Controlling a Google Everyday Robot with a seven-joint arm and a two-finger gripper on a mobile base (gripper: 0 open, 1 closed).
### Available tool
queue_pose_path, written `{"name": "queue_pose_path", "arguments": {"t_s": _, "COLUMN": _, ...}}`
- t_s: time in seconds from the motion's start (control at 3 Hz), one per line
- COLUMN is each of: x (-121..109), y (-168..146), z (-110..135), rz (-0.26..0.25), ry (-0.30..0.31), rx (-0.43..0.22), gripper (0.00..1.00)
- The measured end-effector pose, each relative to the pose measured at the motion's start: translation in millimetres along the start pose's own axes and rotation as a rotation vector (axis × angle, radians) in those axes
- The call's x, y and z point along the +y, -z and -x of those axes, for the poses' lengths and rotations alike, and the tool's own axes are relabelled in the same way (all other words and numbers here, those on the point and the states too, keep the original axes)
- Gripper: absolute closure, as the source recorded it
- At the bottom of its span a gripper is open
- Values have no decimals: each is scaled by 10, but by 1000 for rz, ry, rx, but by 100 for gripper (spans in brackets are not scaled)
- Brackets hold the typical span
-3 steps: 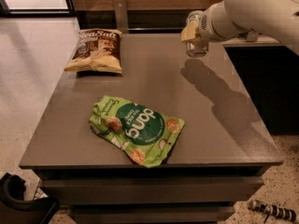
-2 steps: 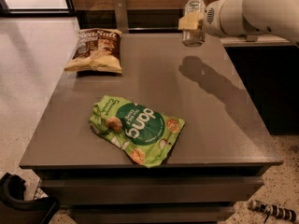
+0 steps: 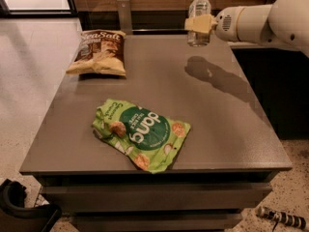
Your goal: Place 7up can upright
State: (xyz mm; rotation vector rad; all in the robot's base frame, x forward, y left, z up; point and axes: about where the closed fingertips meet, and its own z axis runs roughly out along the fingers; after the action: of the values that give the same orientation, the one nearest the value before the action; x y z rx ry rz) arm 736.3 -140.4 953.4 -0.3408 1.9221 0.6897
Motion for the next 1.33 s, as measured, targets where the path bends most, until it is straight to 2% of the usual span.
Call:
{"name": "queue_pose_path", "arguments": {"t_s": 0.33, "x": 190, "y": -55, "z": -86, "rz": 84, "ry": 138, "rx": -40, "gripper": 100}}
{"name": "queue_pose_path", "arguments": {"t_s": 1.0, "x": 533, "y": -160, "z": -222, "rz": 151, "ry": 495, "rx": -107, "gripper": 100}}
{"name": "queue_pose_path", "arguments": {"t_s": 1.33, "x": 607, "y": -275, "z": -241, "rz": 194, "ry": 643, "rx": -131, "gripper": 100}}
